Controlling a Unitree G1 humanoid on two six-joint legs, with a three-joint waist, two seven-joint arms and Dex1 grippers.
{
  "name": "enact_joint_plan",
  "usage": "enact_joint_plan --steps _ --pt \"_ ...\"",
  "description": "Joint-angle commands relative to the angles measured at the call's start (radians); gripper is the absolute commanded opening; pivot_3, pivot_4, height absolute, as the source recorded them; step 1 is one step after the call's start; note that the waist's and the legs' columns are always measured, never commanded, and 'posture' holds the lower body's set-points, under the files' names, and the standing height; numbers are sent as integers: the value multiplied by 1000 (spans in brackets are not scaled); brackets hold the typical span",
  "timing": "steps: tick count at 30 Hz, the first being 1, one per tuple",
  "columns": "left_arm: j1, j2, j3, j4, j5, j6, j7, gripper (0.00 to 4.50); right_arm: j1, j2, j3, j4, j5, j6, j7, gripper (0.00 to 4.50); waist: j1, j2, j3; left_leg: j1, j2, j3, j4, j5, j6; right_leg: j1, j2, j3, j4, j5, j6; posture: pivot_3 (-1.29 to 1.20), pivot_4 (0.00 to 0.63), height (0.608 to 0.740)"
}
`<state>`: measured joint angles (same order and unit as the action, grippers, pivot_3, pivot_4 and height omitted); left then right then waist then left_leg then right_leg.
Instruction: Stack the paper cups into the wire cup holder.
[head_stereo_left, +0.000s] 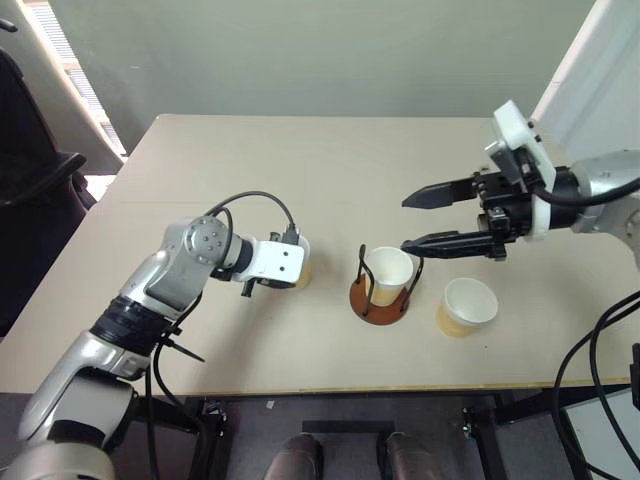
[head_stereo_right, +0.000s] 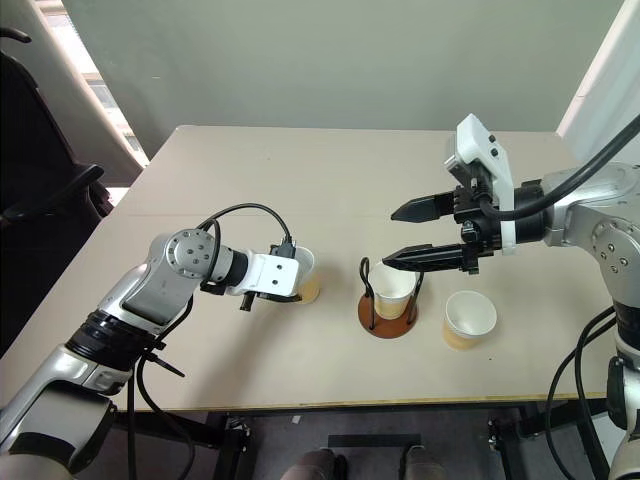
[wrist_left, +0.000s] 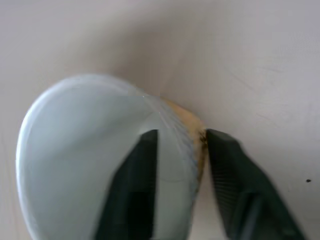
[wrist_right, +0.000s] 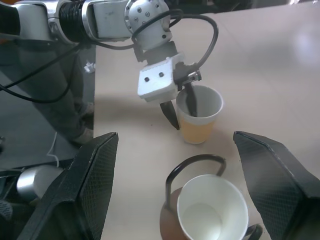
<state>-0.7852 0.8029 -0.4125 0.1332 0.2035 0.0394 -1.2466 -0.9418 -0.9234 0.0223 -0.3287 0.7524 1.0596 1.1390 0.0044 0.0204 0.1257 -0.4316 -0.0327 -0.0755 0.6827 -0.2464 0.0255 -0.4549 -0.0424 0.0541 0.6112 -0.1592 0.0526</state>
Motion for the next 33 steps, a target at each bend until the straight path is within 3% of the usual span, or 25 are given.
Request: enact_joint_plan --steps 1,2,26,33 --pt "-25 5 31 0 -17 -29 -22 279 6 -22 -40 -23 11 -32 4 3830 0 0 0 0 0 0 0 0 0 0 0 0 0 0 0 0 150 740" --pt "-21 6 34 -1 -23 -31 -31 19 13 -23 -42 -25 11 -37 6 3830 0 0 0 0 0 0 0 0 0 0 0 0 0 0 0 0 150 740" --pt "-37 52 109 -57 -90 -33 -104 19 36 -24 -26 14 -21 -177 42 3830 0 0 0 0 0 0 0 -1 1 0 0 0 0 0 1 0 150 740" --pt "-127 59 121 -29 -97 -86 -131 19 47 -65 -44 22 -23 -180 67 3830 1 0 0 -1 0 0 1 -1 1 0 0 0 0 0 1 0 150 740"
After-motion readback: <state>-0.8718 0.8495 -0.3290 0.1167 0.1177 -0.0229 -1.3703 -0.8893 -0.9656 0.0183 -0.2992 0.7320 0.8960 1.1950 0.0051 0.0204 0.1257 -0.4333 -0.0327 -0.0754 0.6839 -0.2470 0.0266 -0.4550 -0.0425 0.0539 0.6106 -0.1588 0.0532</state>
